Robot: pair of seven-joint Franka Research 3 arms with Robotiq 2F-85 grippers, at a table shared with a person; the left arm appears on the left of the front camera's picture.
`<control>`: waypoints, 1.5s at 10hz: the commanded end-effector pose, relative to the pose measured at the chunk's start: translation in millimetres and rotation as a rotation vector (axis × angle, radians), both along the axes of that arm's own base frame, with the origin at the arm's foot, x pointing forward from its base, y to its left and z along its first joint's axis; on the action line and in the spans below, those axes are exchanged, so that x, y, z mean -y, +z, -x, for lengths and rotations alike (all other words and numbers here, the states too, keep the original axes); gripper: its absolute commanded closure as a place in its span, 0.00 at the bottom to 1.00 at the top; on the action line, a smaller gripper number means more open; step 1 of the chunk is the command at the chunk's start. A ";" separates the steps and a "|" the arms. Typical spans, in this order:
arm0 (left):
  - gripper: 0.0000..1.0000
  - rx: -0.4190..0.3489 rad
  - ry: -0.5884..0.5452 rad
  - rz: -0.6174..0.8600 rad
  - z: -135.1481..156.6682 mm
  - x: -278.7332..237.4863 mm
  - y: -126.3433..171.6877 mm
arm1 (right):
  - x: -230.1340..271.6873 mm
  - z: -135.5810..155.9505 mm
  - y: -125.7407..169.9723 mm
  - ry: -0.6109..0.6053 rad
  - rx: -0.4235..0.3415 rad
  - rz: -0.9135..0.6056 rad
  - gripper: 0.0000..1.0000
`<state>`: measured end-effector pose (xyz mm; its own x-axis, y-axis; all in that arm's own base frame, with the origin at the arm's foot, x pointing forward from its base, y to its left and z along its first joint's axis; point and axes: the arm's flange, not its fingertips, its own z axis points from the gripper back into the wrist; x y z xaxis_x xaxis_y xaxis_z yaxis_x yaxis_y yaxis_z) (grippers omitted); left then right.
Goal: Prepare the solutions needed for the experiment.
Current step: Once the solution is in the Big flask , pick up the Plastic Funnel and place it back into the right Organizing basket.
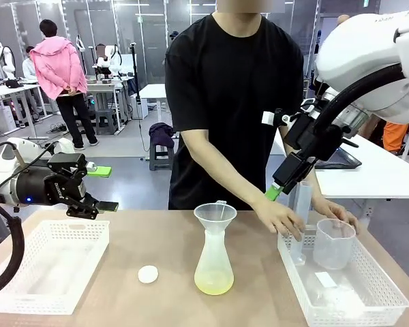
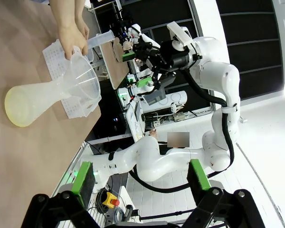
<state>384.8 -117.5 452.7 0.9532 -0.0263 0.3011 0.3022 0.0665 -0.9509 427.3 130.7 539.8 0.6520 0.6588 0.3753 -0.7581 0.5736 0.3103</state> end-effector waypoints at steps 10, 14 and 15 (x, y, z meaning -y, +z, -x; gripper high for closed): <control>0.00 0.000 -0.005 0.016 0.4 1.1 2.0 | -13.5 -38.4 -16.3 0.056 -0.022 0.000 0.00; 0.00 0.000 -0.005 0.016 0.4 1.1 2.0 | -44.9 -80.7 -28.6 0.123 -0.016 0.038 0.00; 0.00 0.000 -0.005 0.016 0.4 1.1 2.0 | -54.8 -90.6 -30.8 0.138 -0.026 0.037 0.00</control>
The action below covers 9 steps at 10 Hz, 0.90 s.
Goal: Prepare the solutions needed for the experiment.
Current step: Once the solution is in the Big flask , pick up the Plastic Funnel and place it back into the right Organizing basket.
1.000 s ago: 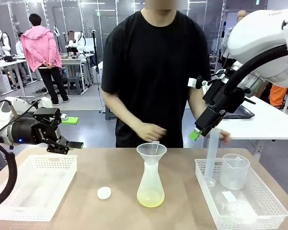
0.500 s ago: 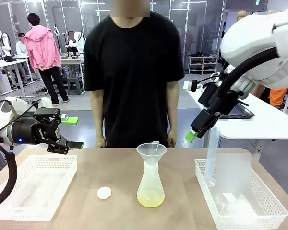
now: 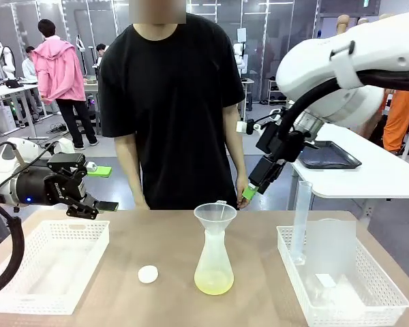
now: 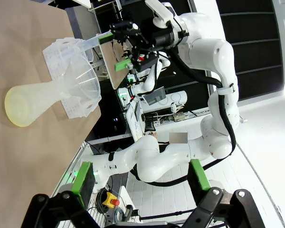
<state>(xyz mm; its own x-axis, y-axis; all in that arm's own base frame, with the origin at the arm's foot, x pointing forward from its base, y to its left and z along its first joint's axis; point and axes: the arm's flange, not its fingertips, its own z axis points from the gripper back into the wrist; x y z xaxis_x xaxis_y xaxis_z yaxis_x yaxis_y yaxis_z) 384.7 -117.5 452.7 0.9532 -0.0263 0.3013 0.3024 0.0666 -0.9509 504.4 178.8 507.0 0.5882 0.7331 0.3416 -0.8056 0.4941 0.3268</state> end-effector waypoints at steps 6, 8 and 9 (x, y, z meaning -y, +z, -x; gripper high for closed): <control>0.00 -0.001 -0.005 0.016 0.4 1.1 2.0 | -46.8 -47.0 -10.1 0.059 -0.060 0.029 0.00; 0.00 -0.001 -0.005 0.016 0.4 1.1 2.0 | -56.4 -48.2 -8.8 0.062 -0.081 0.039 0.00; 0.00 -0.001 -0.005 0.016 0.4 1.1 2.0 | -59.7 -47.9 -9.5 0.061 -0.093 0.037 0.00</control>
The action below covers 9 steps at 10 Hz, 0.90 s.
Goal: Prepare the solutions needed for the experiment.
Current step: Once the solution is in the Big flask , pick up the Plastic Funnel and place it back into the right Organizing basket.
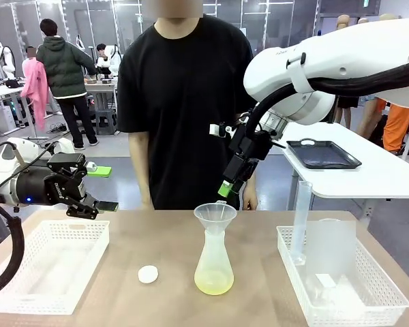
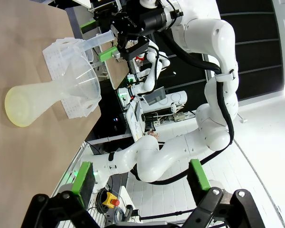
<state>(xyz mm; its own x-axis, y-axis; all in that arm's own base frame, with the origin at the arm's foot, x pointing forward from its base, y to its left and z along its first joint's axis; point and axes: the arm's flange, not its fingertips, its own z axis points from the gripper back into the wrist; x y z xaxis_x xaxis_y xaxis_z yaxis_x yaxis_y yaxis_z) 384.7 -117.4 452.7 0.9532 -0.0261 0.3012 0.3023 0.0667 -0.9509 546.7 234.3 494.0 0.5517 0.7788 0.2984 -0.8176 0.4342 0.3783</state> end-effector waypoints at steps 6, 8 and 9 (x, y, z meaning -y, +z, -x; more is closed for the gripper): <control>0.00 -0.001 -0.005 0.016 0.4 1.2 2.0 | -9.0 9.9 -13.9 -0.013 -0.124 0.050 0.00; 0.00 -0.001 -0.005 0.016 0.4 1.2 2.0 | -9.1 11.3 -23.1 -0.017 -0.151 0.051 0.00; 0.00 -0.001 -0.005 0.016 0.4 1.2 2.0 | -10.1 12.3 -26.3 -0.019 -0.169 0.053 0.00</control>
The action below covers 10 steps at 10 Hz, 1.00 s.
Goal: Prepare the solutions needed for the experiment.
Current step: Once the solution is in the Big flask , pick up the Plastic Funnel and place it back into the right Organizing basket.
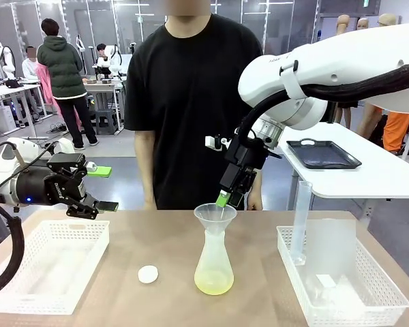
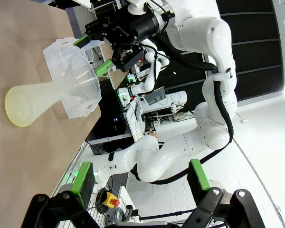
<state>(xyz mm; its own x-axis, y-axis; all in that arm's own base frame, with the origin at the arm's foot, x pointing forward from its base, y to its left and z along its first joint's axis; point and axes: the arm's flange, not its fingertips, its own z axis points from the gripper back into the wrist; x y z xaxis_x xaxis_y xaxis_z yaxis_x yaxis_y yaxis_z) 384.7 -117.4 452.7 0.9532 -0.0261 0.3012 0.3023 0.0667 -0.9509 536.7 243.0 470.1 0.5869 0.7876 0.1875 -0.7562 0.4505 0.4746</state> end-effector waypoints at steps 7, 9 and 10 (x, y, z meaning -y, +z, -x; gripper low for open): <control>0.00 -0.001 -0.005 0.016 0.4 1.2 2.0 | -6.1 4.9 -8.6 -0.015 -0.070 0.035 0.28; 0.00 -0.001 -0.005 0.016 0.4 1.2 2.0 | -7.7 4.2 -9.6 -0.018 -0.076 0.041 0.31; 0.00 -0.001 -0.005 0.016 0.4 1.2 2.0 | -8.3 4.4 -9.5 -0.021 -0.079 0.044 0.59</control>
